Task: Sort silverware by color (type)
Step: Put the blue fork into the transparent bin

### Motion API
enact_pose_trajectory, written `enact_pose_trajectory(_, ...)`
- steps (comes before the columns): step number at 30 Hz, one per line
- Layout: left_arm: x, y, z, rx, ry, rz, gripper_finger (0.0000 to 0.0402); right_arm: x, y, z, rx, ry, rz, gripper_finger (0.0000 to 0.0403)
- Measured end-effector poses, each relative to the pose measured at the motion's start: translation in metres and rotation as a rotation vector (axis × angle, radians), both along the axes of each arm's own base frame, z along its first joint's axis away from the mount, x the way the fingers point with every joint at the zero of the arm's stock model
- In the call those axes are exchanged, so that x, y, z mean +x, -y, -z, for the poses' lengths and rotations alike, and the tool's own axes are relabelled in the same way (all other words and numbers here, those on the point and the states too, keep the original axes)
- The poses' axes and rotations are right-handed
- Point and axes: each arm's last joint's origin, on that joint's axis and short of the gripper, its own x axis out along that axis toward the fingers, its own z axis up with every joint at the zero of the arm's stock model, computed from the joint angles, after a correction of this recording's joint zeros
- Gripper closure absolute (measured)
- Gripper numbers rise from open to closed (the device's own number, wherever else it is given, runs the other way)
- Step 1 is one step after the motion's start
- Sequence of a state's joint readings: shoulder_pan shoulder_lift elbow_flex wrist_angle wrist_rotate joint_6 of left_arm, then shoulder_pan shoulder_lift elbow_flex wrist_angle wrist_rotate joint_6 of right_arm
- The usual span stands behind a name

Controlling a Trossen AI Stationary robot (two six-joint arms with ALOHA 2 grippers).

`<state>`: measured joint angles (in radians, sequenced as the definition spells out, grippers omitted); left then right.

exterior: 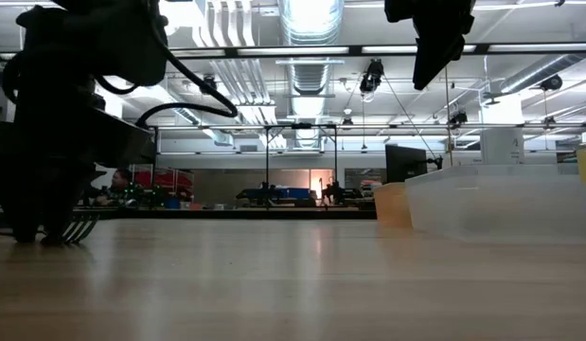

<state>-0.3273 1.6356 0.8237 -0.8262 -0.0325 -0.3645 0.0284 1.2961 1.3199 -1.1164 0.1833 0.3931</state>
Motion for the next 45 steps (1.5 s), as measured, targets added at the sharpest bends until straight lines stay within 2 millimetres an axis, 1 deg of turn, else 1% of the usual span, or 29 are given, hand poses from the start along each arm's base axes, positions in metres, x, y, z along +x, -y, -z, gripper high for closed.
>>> enact_pose_trajectory(3, 0.002, -0.004, 0.0, -0.038, -0.009, -0.024, 0.0299, 0.0, 0.0, 0.0, 0.0, 0.0, 0.0, 0.0275)
enact_pose_trajectory(7, 0.003, -0.007, 0.0, -0.071, -0.016, -0.047, 0.0328, 0.0, 0.0, 0.0, 0.0, 0.0, 0.0, 0.0275)
enact_pose_trajectory(13, 0.005, -0.013, 0.0, -0.09, -0.017, -0.105, 0.0391, 0.0, 0.0, 0.0, 0.0, 0.0, 0.0, 0.0275)
enact_pose_trajectory(20, 0.007, -0.021, -0.001, -0.105, -0.016, -0.197, 0.0398, 0.0, 0.0, 0.0, 0.0, 0.0, 0.0, 0.0275)
enact_pose_trajectory(24, 0.008, -0.023, -0.005, -0.105, 0.01, -0.234, 0.04, 0.0, 0.0, 0.0, 0.0, 0.0, 0.0, 0.0275)
enact_pose_trajectory(26, 0.015, -0.023, -0.012, -0.098, 0.069, -0.245, 0.04, 0.0, 0.0, 0.0, 0.0, 0.0, 0.0, 0.0275)
enact_pose_trajectory(30, 0.027, -0.021, -0.03, -0.104, 0.136, -0.243, 0.04, 0.0, 0.0, 0.0, 0.0, 0.0, 0.0, 0.0275)
enact_pose_trajectory(35, 0.049, -0.021, -0.057, -0.033, 0.289, -0.251, 0.0401, 0.0, 0.0, 0.001, 0.001, -0.001, 0.007, 0.0275)
enact_pose_trajectory(38, 0.062, -0.022, -0.071, 0.054, 0.43, -0.283, 0.0401, 0.001, 0.0, 0.005, -0.044, 0.006, 0.022, 0.0275)
enact_pose_trajectory(41, 0.072, -0.025, -0.08, 0.168, 0.567, -0.321, 0.0401, 0.005, 0.001, 0.01, -0.101, 0.04, 0.044, 0.0275)
enact_pose_trajectory(45, 0.083, -0.033, -0.091, 0.332, 0.746, -0.426, 0.0401, 0.015, 0.001, 0.016, -0.113, 0.151, 0.05, 0.0275)
